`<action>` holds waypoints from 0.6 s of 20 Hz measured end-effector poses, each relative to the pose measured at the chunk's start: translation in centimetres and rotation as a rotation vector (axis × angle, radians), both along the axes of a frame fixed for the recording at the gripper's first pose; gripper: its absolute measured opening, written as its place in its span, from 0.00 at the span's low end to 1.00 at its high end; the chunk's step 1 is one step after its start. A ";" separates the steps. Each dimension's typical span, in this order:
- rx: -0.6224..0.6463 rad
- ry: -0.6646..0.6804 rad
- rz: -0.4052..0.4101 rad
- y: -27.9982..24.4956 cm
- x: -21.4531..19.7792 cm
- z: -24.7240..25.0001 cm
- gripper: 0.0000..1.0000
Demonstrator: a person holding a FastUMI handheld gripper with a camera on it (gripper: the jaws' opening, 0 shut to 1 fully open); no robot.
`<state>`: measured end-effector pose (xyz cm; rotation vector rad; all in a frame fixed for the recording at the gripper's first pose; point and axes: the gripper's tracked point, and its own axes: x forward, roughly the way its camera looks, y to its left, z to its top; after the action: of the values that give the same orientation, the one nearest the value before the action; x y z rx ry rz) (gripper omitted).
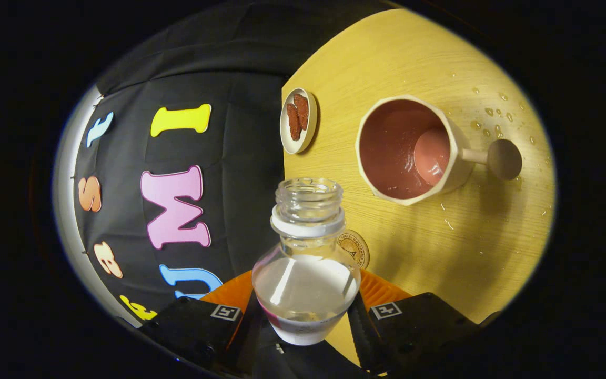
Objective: Take the bottle from table, then pour the juice into the cup, finally place the bottle on the coaster
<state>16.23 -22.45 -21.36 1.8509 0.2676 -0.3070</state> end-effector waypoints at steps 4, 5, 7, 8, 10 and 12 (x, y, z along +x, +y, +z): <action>0.107 -0.013 -0.024 -0.9 1.1 0.0 0.75; 0.138 -0.017 -0.040 -1.3 1.2 0.0 0.75; 0.209 -0.021 -0.071 -1.6 1.2 0.5 0.75; 0.244 -0.023 -0.087 -1.8 1.2 0.5 0.75; 0.298 -0.025 -0.108 -2.2 1.4 0.5 0.75; 0.341 -0.026 -0.121 -2.4 1.5 0.6 0.75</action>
<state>17.69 -24.83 -20.81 2.2110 0.1988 -0.3359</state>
